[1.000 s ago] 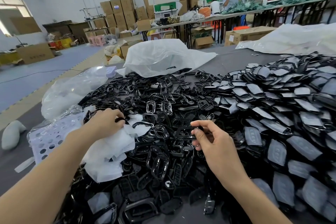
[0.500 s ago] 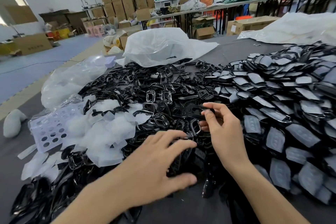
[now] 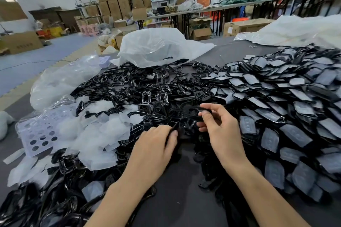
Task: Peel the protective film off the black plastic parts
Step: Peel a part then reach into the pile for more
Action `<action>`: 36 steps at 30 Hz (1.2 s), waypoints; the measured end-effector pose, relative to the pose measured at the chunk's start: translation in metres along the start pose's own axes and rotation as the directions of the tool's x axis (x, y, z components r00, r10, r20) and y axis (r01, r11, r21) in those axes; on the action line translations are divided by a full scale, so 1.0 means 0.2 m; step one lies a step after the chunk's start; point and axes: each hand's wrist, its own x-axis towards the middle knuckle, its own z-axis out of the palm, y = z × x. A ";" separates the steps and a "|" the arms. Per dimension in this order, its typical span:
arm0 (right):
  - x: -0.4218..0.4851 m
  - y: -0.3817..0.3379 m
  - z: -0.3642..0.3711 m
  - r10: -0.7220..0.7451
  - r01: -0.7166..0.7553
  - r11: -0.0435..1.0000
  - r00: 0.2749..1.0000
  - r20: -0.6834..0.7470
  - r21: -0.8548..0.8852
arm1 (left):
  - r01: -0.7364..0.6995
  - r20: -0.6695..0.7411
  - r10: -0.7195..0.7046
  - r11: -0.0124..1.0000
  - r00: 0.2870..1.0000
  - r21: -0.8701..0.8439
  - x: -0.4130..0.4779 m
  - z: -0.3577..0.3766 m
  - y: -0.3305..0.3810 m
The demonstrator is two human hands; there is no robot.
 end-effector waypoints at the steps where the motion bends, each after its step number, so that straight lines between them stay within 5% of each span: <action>1: 0.00 0.00 0.00 -0.001 0.001 1.000 1.000 0.017 -0.006 | 0.038 0.003 -0.038 0.989 0.999 -0.144 0.00 0.00 0.00; 7: -0.03 0.00 0.02 0.007 -0.007 1.000 0.993 0.116 -0.006 | 0.213 0.133 -0.167 0.716 0.977 -0.665 0.00 -0.01 0.02; 14: -0.04 -0.01 0.03 0.030 -0.036 0.999 0.987 0.160 0.034 | 0.244 0.107 -0.260 0.581 0.960 -0.776 -0.01 0.00 0.02; 17: -0.05 -0.02 0.04 0.037 -0.049 0.997 0.980 0.196 0.055 | 0.235 0.089 -0.263 0.600 0.961 -0.765 -0.02 0.00 0.00; 22: -0.06 -0.01 0.05 0.065 -0.086 0.992 0.978 0.201 0.095 | 0.098 0.001 -0.116 0.835 0.993 -0.542 -0.05 0.02 0.00; 24: -0.05 0.00 0.06 0.088 -0.110 0.987 0.980 0.180 0.119 | 0.099 -0.023 -0.134 0.826 0.991 -0.555 -0.05 0.03 0.02; 30: -0.05 -0.01 0.06 0.136 -0.179 0.967 0.965 0.222 0.184 | 0.154 -0.092 -0.399 0.543 0.912 -0.825 -0.01 0.00 0.02; 36: -0.08 -0.04 0.08 0.138 -0.239 0.934 0.927 0.348 0.265 | 0.196 0.079 -0.449 0.220 0.890 -0.956 0.00 -0.01 0.00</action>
